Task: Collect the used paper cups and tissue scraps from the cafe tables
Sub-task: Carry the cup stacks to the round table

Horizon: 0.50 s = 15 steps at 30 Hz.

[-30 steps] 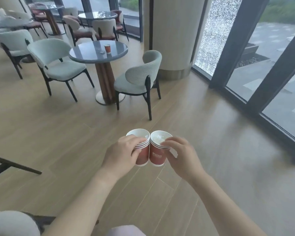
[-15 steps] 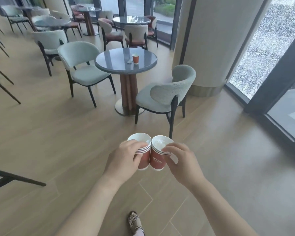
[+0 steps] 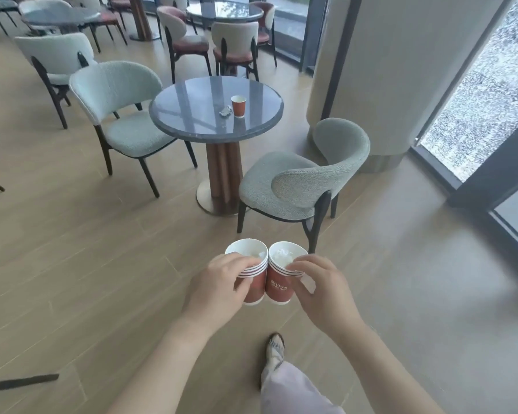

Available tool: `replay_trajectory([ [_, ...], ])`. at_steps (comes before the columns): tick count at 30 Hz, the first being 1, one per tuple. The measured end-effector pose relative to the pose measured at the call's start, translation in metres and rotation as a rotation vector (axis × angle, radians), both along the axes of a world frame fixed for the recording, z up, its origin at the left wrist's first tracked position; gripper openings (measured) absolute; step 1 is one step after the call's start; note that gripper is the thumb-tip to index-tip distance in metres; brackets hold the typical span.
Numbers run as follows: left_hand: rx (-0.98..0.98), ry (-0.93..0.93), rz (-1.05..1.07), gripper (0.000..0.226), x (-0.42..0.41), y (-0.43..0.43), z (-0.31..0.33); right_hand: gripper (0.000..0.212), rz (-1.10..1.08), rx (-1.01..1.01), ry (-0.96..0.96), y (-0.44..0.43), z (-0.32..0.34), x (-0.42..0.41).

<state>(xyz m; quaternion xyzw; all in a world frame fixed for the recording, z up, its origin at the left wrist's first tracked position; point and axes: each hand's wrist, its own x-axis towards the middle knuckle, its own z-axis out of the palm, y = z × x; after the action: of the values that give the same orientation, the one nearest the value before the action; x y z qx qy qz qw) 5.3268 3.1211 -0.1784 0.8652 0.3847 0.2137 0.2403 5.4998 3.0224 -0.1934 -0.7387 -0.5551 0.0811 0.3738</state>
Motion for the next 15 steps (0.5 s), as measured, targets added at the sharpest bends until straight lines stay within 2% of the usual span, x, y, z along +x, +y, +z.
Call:
replay_trajectory([
  [8,-0.013,0.079,0.055,0.036,0.049,0.154,-0.011,0.024,0.087,-0.048,0.021,0.156,-0.019,0.067],
  [15,-0.020,0.058,0.188,0.035,0.077,0.257,-0.007,0.022,0.268,-0.083,-0.035,0.286,-0.019,0.110],
])
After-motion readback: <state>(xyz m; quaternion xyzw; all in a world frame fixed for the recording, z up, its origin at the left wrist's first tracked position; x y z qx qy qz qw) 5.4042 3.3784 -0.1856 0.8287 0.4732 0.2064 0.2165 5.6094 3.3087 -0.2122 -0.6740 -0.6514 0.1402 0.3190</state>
